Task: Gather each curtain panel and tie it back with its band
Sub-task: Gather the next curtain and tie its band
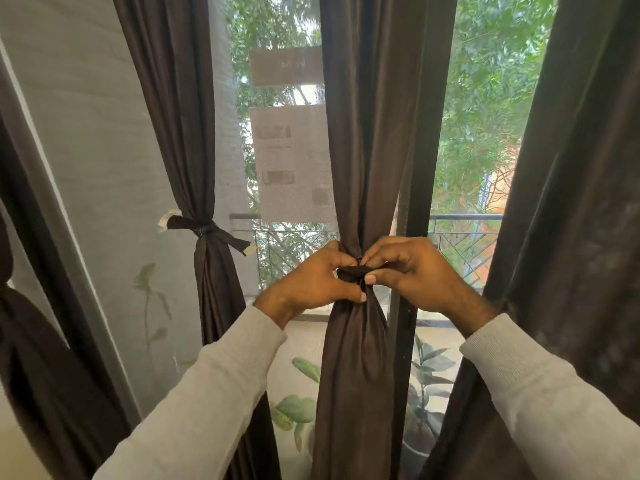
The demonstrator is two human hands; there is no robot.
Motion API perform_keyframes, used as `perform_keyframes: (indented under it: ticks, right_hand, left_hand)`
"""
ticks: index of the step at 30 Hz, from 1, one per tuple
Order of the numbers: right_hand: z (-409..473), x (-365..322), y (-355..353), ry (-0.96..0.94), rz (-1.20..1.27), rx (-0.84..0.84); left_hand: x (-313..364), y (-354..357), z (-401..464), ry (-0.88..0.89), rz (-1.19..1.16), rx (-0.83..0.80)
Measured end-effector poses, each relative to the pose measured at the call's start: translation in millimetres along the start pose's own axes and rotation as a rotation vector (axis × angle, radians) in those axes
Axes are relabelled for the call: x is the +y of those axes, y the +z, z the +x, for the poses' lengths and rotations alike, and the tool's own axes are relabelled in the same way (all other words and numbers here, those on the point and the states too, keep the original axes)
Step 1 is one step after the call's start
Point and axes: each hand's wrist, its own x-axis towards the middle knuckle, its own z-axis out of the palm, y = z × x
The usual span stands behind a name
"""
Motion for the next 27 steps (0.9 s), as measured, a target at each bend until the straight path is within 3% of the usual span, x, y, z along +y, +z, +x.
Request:
perform_keyframes:
  ticks: [10,15,18,23,27]
  right_hand:
    - [-1.8,8.8,-5.5,0.126,0.085,0.044]
    - [3.8,16.2,3.4,0.191,0.043,0.109]
    - [7.6,23.1,10.5,0.213,0.016,0.119]
    - [5.6,29.8,14.3,0.217,-0.021,0.118]
    - [3.1,30.8,15.9,0.222,-0.122,0.154]
  left_hand:
    - [-7.8,12.3,-19.0,0.334,0.327,0.408]
    - [-13.8,27.4,-20.3,0.309,0.666,0.66]
    - [-19.4,33.4,-15.0,0.248,0.647,0.672]
    - [-28.8,22.7,-7.0,0.019,0.36,0.596]
    - [-38.0,18.3,-17.0,0.064,0.415,0.463]
